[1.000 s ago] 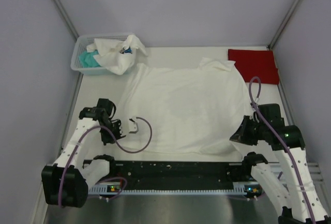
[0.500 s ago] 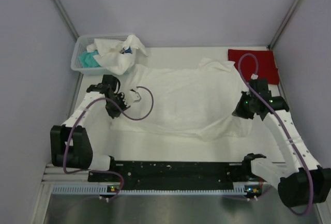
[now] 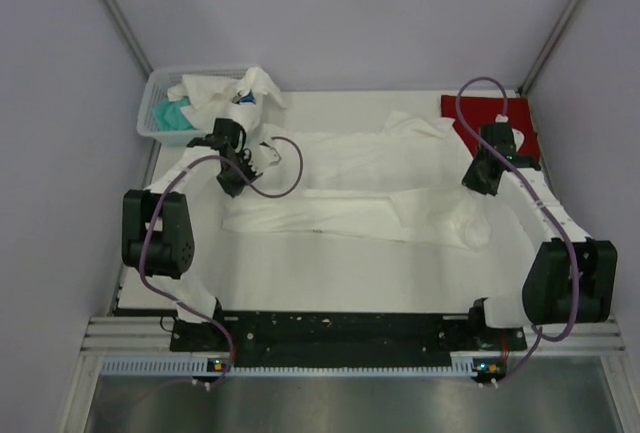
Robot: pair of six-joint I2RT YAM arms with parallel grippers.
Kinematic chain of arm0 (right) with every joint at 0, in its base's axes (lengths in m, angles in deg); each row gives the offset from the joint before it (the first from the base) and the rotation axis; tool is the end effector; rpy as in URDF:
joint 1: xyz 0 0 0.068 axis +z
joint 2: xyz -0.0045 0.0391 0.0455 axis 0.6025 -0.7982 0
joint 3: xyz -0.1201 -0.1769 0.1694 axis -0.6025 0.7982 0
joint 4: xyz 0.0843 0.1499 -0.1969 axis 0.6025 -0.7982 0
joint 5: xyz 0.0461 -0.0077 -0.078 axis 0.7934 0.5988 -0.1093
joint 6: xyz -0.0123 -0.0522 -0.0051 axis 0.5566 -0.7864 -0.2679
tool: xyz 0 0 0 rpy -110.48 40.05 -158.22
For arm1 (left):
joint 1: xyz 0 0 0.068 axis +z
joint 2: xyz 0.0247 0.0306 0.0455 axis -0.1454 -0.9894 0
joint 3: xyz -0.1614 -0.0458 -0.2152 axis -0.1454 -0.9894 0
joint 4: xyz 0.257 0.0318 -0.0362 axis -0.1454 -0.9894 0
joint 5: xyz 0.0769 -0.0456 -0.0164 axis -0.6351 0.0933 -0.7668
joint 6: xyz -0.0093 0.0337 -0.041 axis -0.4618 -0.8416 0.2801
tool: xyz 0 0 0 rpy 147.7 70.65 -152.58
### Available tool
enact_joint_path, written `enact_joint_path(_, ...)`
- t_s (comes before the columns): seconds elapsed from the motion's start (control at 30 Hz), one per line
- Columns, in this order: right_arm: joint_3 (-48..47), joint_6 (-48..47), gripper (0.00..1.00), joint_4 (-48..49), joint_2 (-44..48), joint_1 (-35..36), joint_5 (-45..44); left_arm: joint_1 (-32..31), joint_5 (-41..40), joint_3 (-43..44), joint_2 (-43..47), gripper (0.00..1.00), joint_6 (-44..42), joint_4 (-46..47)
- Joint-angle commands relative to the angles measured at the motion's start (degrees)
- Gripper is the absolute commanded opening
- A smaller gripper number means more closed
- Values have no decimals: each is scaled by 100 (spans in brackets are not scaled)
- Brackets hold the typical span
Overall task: Fold and stack the t-shirts
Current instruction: Fold the flattened tshirt in 1/3 of the way
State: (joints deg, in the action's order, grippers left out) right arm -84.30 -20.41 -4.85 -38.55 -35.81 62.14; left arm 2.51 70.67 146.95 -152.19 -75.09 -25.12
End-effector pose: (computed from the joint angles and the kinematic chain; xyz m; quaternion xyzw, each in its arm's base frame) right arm 0.2802 -0.0015 0.2581 0.2506 0.9161 -0.0237 0.3120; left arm 0.3349 -0.0384 0.2135 0.4597 0.8697 0.0101 0.1796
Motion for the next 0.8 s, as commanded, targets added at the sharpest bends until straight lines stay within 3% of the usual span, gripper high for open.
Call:
enact_joint_path(0.0,-336,-234,0,509,-264,-88,-175,-83,-294,348,-232,0,83,270)
enact_joint_path(0.17,-283,-165,0,387,-423,-88,-446,-206,-602,471,-365,0,57,455)
enact_joint_path(0.33,-73,11,0,-201,164,-88,-150,-408,-699,480,-111,0,-40,26)
enact_joint_path(0.57,604,511,0,-1352,2535,-88,1801,-408,-962,-266,1276,0,-233,-765)
enact_joint_path(0.77,1157,1083,0,-2609,4190,-88,2118,-408,-681,-995,2806,0,-321,-1442)
